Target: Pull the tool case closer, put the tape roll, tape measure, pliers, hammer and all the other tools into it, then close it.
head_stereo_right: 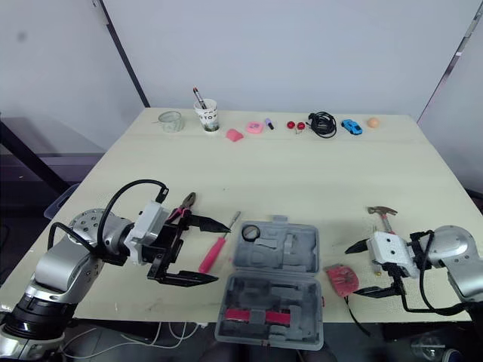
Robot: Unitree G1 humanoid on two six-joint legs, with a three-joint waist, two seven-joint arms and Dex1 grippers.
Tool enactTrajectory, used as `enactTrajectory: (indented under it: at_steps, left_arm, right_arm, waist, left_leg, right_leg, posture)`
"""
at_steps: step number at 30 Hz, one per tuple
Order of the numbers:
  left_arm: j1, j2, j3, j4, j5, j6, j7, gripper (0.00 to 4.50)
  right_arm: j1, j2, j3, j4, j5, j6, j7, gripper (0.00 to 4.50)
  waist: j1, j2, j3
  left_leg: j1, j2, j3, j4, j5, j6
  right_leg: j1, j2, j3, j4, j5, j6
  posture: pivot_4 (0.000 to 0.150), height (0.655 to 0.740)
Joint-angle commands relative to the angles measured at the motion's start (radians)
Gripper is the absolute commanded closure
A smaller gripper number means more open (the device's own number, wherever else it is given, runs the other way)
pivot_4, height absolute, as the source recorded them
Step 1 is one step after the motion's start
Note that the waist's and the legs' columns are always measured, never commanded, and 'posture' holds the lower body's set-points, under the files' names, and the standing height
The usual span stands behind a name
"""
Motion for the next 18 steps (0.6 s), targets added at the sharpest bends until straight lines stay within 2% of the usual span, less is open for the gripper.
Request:
enactTrajectory:
  at_steps: [1,18]
  left_arm:
    - [-0.020,0.009,0.023,-0.041,-0.028,-0.003,-0.001,0.00]
    - [-0.012,0.025,0.015,-0.044,-0.022,-0.007,-0.006,0.00]
  right_arm:
    - [-0.042,0.010,0.027,0.008,-0.042,-0.001,-0.016,0.04]
    - [-0.105,0.040,0.144,0.037,-0.210,-0.031,-0.081,0.04]
  waist:
    - [-0.001,0.000,0.000]
    - [-0.003,0.000,0.000]
  left_leg:
    - [0.000,0.000,0.000,0.000,0.000,0.000]
    - [0.000,0.000,0.000,0.000,0.000,0.000]
  right_leg:
    - [0.000,0.000,0.000,0.000,0.000,0.000]
    - [0.000,0.000,0.000,0.000,0.000,0.000]
  posture:
    - [0.150,0.7400]
    - [0.150,0.7400]
